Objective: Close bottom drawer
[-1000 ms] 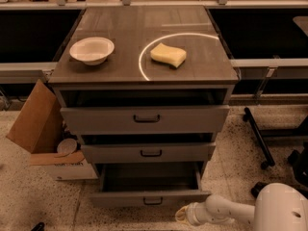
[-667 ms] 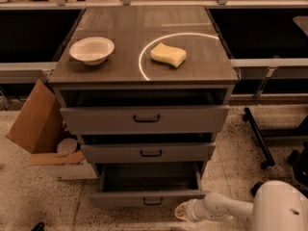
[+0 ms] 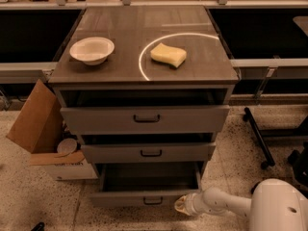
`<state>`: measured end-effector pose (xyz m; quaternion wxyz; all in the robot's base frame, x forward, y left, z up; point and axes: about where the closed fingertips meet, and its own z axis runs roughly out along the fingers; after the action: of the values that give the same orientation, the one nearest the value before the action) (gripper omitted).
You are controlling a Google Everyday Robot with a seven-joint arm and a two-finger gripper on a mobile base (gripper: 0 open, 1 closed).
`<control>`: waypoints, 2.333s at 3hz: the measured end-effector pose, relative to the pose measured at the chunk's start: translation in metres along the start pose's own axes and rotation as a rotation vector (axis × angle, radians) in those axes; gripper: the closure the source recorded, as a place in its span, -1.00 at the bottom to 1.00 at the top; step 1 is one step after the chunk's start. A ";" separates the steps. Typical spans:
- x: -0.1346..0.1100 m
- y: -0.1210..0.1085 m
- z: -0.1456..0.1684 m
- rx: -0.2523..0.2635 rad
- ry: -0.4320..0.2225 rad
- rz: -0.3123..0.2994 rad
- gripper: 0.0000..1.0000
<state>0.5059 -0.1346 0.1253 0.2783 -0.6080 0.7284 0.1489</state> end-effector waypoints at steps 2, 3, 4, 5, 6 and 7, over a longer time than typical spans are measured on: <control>-0.001 -0.043 0.004 0.112 -0.033 0.012 1.00; -0.003 -0.063 0.005 0.134 -0.062 0.019 1.00; -0.005 -0.084 0.005 0.142 -0.088 0.019 1.00; -0.010 -0.104 0.004 0.143 -0.131 0.011 1.00; -0.018 -0.121 0.002 0.140 -0.167 -0.005 1.00; -0.028 -0.133 -0.007 0.142 -0.209 -0.033 1.00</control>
Offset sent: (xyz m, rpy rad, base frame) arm 0.0679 -0.0144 0.0104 0.0380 -0.1415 -0.1140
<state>0.6362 -0.1447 0.1634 0.3977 -0.5799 0.6939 0.1549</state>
